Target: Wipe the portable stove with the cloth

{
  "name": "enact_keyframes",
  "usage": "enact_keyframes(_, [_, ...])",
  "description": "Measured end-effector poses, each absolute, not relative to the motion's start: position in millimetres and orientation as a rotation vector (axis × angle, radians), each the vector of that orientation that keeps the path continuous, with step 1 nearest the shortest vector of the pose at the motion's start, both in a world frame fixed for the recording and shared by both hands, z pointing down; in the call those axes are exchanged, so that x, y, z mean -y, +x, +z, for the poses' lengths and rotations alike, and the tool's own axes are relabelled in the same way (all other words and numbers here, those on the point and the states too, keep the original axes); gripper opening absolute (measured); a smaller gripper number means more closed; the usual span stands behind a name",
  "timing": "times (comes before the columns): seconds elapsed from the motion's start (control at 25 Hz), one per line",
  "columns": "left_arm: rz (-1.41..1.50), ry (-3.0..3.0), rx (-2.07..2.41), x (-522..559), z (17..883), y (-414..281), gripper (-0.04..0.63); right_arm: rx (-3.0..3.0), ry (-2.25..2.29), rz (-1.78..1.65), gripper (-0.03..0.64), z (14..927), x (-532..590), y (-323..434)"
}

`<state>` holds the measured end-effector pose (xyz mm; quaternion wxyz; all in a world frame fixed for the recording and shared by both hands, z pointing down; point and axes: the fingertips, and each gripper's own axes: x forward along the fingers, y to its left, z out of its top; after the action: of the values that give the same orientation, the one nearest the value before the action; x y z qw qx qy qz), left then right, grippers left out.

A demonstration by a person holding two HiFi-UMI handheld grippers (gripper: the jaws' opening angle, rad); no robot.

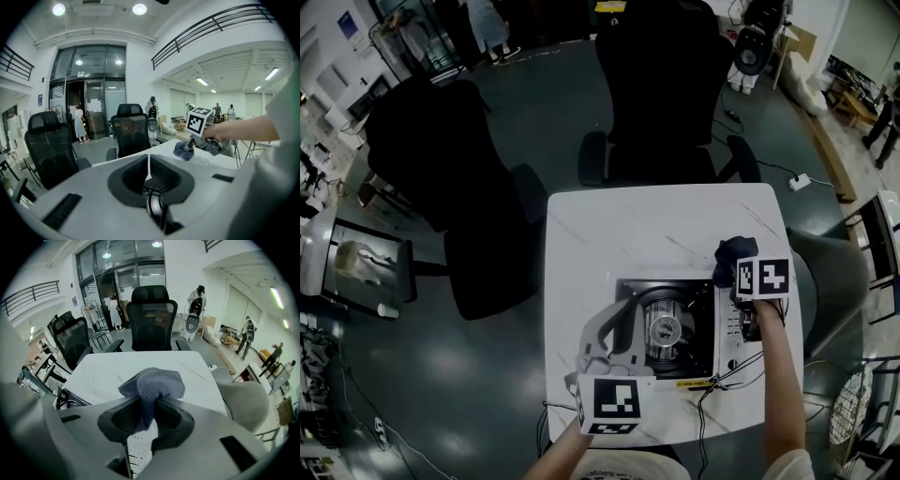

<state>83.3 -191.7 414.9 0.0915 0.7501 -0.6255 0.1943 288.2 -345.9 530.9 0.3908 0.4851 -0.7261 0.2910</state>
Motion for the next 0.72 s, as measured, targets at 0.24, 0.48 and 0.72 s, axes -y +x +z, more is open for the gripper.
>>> enact_keyframes(0.24, [0.565, 2.238, 1.854, 190, 410, 83, 0.021, 1.833, 1.250, 0.735, 0.089, 528, 339, 291])
enact_keyframes(0.48, [0.555, 2.251, 1.836, 184, 411, 84, 0.023, 1.819, 1.281, 0.735, 0.089, 527, 329, 295])
enact_keyframes(0.72, [0.559, 2.290, 1.794, 175, 408, 86, 0.023, 1.797, 1.319, 0.737, 0.089, 526, 313, 300])
